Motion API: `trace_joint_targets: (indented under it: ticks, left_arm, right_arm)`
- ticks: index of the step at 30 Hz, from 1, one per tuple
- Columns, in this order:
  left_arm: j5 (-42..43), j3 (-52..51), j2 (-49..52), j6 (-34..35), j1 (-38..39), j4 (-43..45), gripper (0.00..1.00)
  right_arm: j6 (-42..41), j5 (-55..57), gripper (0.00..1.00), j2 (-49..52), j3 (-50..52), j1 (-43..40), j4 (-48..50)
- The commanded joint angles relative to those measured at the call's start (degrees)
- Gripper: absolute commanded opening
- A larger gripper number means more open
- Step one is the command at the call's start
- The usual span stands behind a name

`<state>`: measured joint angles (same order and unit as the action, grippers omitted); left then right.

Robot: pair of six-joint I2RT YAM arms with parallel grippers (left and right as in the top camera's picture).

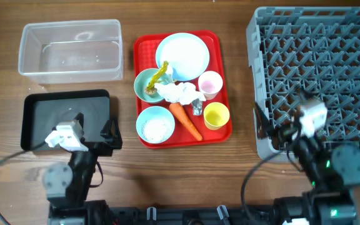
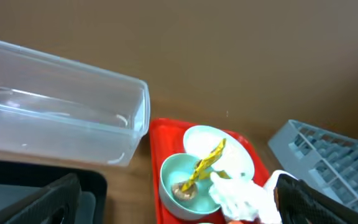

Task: Sort waste into correct bins and load items into the dishwasher rack
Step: 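Move the left gripper over the light blue bowl of rice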

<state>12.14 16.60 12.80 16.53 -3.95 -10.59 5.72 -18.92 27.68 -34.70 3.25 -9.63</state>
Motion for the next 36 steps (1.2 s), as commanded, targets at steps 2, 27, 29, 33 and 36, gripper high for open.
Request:
trace_joint_targets:
  ticks: [2, 27, 29, 33, 36]
  left_arm:
    - [1.0, 13.6, 11.0, -2.6, -0.4, -7.4, 1.00]
    - [3.9, 40.8, 44.9, -4.1, 8.3, -30.4, 1.00]
    - [3.9, 40.8, 45.6, -4.1, 8.3, -31.4, 1.00]
    - [3.9, 40.8, 46.2, -4.1, 8.3, -33.3, 1.00]
    - [4.0, 40.8, 46.2, -4.1, 8.3, -33.7, 1.00]
  right_arm:
    - [0.4, -4.1, 1.00, 11.0, -12.7, 0.2, -7.2]
    - [1.6, -5.6, 1.00, 31.0, -37.7, 0.2, -37.1]
    - [0.0, -5.6, 1.00, 31.8, -37.7, 0.2, -37.7]
    - [-0.1, -5.6, 1.00, 32.6, -37.7, 0.2, -38.1]
    - [-0.1, -5.6, 1.00, 32.6, -37.7, 0.2, -38.1]
